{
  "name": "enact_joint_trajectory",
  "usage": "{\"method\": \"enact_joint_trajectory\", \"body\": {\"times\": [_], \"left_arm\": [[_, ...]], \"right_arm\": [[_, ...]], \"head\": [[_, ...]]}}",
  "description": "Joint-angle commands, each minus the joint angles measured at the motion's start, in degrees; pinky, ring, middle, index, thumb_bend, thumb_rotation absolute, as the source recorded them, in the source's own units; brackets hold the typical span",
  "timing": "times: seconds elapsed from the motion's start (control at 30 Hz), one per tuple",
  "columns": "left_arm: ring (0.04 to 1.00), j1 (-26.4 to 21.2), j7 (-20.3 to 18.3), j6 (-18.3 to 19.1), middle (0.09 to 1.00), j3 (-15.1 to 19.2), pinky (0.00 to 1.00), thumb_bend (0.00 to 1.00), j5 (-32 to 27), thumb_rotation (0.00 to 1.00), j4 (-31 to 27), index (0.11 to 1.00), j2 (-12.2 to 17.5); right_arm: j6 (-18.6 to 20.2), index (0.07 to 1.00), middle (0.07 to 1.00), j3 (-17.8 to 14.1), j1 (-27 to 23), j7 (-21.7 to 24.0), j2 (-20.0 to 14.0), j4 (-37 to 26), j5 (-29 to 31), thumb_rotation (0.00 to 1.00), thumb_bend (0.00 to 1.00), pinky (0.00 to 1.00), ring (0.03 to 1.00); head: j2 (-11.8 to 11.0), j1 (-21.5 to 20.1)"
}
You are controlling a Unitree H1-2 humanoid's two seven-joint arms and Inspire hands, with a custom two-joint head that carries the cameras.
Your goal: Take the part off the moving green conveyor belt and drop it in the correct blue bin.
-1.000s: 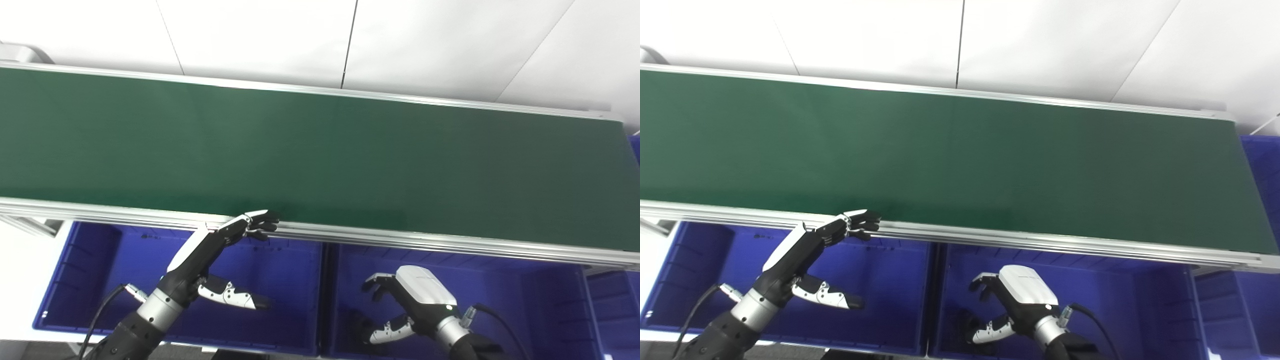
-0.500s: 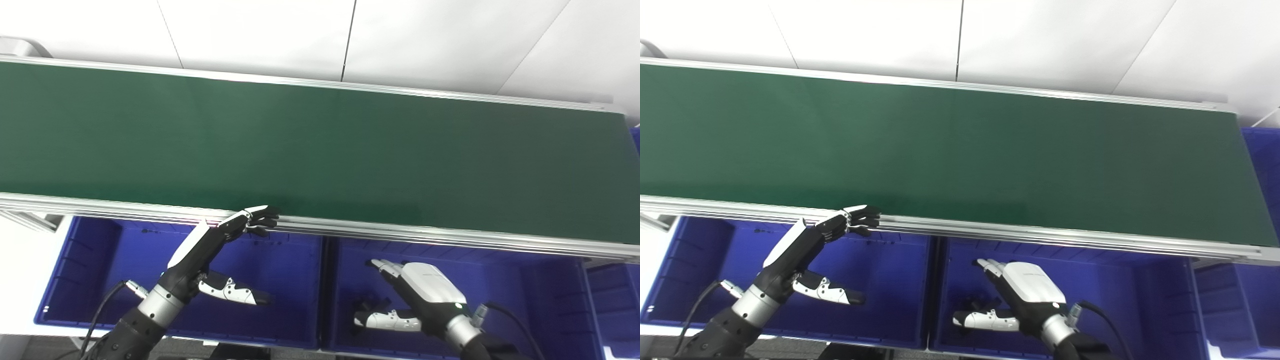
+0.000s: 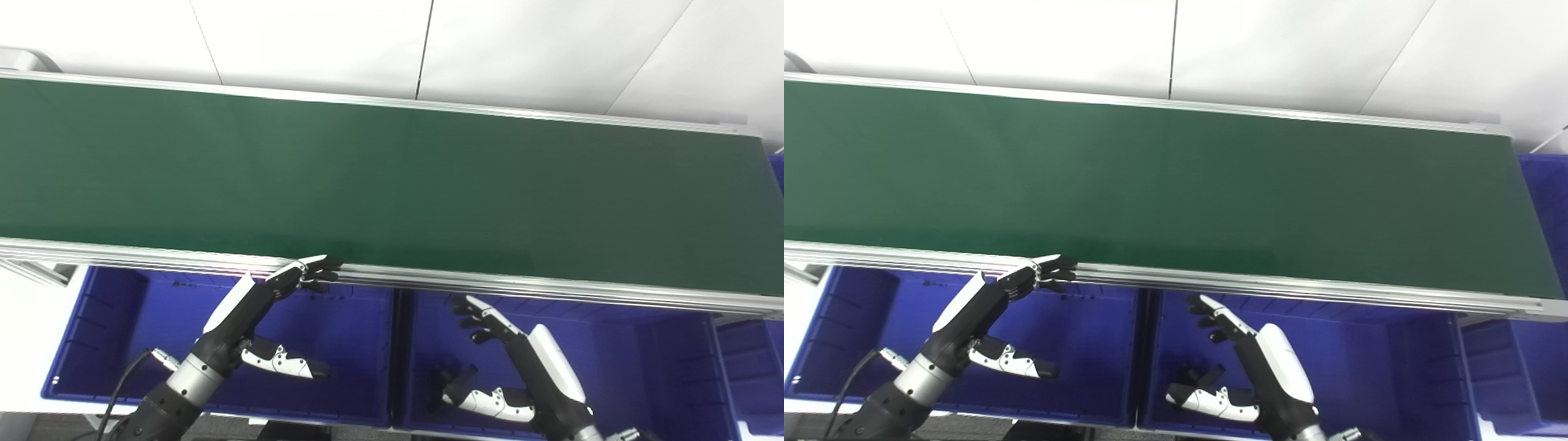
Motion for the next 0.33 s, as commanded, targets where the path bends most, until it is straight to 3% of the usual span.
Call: {"method": "enact_joint_trajectory", "body": {"times": [0.0, 0.13, 0.3], "left_arm": [[0.780, 0.18, -0.21, -2.00, 0.833, 0.44, 0.70, 0.89, -1.19, 0.29, -1.37, 0.831, 0.24], [0.781, 0.45, -0.18, -1.99, 0.835, 0.54, 0.70, 0.89, -1.39, 0.31, -1.24, 0.837, 0.05], [0.800, 0.59, -0.42, -2.04, 0.847, 0.50, 0.72, 0.88, -1.13, 0.32, -0.84, 0.844, -0.03]], "right_arm": [[-5.36, 0.895, 0.837, -0.39, 1.13, -2.51, 1.35, 0.53, 2.32, 0.63, 0.85, 0.66, 0.765], [-6.94, 0.924, 0.873, -0.70, 1.36, -3.87, 2.76, 2.80, 3.24, 0.58, 0.85, 0.69, 0.797], [-6.41, 0.957, 0.899, -0.64, 0.91, -3.35, 3.21, 4.62, 3.86, 0.58, 0.90, 0.73, 0.836]], "head": [[-0.27, 0.37], [-0.84, 0.56], [-1.78, 0.44]]}}
